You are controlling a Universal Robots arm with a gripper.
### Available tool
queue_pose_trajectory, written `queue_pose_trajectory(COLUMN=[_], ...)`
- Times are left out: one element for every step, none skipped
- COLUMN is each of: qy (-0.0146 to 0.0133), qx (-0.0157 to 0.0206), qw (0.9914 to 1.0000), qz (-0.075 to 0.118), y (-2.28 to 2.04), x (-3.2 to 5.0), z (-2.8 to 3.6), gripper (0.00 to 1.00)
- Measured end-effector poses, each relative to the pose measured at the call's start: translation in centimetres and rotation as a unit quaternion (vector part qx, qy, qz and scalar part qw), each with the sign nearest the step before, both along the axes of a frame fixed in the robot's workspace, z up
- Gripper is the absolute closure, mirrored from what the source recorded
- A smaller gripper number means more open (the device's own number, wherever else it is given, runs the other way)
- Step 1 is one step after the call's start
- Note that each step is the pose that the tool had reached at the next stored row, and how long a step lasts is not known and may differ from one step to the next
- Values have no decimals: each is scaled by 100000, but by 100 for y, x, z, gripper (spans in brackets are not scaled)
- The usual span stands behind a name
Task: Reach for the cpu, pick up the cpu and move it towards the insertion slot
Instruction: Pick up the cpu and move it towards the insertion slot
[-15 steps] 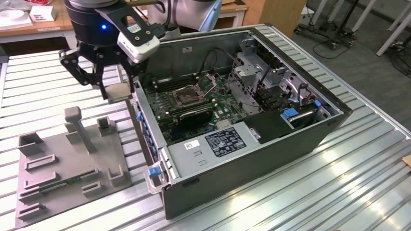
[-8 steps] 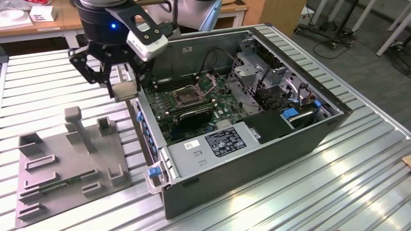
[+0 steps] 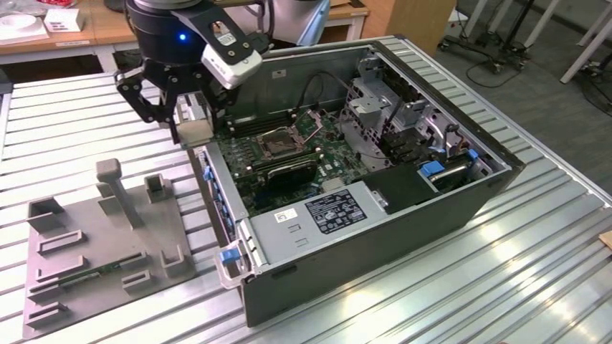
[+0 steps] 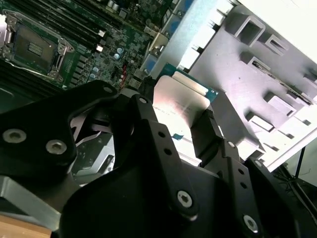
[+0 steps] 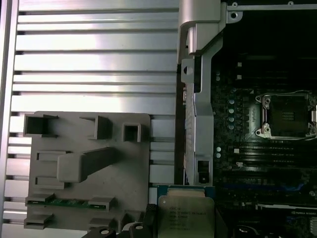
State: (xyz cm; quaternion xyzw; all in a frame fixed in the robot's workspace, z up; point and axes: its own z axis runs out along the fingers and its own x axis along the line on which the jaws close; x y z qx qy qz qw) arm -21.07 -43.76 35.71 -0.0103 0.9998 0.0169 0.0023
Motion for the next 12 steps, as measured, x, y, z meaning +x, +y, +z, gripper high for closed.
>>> queue_pose_trajectory(qy=[2, 0, -1, -1, -1, -1, -1, -2, -1, 1, 0, 0], qx=[1, -1, 0, -1, 1, 2, 1, 1, 2, 0, 2, -1], qw=[100000, 100000, 100000, 100000, 100000, 100000, 100000, 100000, 100000, 100000, 100000, 100000], qz=[0, 3, 4, 5, 4, 3, 5, 4, 3, 2, -2, 0], y=[0, 0, 0, 0, 0, 0, 0, 0, 0, 0, 0, 0], x=[14, 29, 43, 57, 72, 86, 102, 117, 131, 145, 159, 172], z=[0, 0, 0, 0, 0, 0, 0, 0, 0, 0, 0, 0], gripper=[46, 46, 46, 46, 46, 46, 46, 46, 46, 46, 46, 46])
